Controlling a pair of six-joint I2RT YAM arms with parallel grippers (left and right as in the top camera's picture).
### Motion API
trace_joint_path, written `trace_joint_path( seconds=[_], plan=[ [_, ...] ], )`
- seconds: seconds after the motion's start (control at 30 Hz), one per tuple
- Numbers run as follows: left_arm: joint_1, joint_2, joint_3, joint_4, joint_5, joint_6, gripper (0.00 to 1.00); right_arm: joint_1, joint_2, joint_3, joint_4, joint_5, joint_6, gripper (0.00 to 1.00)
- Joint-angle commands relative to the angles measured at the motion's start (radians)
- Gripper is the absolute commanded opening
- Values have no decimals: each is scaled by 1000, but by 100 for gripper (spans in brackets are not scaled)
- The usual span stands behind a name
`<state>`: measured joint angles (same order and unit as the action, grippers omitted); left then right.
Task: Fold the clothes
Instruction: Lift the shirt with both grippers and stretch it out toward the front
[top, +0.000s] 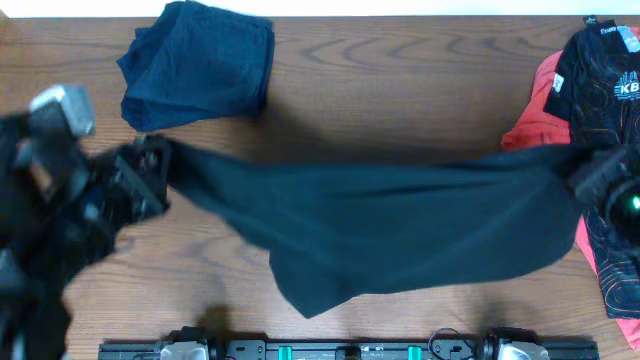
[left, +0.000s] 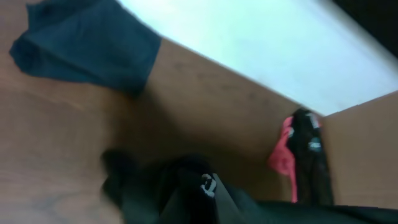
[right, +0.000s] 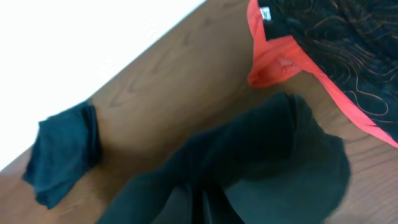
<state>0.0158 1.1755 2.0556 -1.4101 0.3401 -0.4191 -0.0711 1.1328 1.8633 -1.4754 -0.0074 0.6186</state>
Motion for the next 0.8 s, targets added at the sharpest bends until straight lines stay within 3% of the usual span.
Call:
trace_joint_path(
  seconds=[0.0, 0.37, 0.6, 0.77],
  plan=[
    [0, 1, 9, 0, -31, 26, 6, -6, -3, 9, -2, 19, -33, 1],
    [0, -99, 125, -126, -39, -29, 6, -6, -112, 9, -95, -25, 2, 1],
    [0, -105, 289, -269, -38, -59, 6, -6, -179, 35, -126, -76, 2, 1],
    [0, -105, 429, -251, -39, -70, 6, -6, -188, 117, -105, -72, 10, 1]
  ],
)
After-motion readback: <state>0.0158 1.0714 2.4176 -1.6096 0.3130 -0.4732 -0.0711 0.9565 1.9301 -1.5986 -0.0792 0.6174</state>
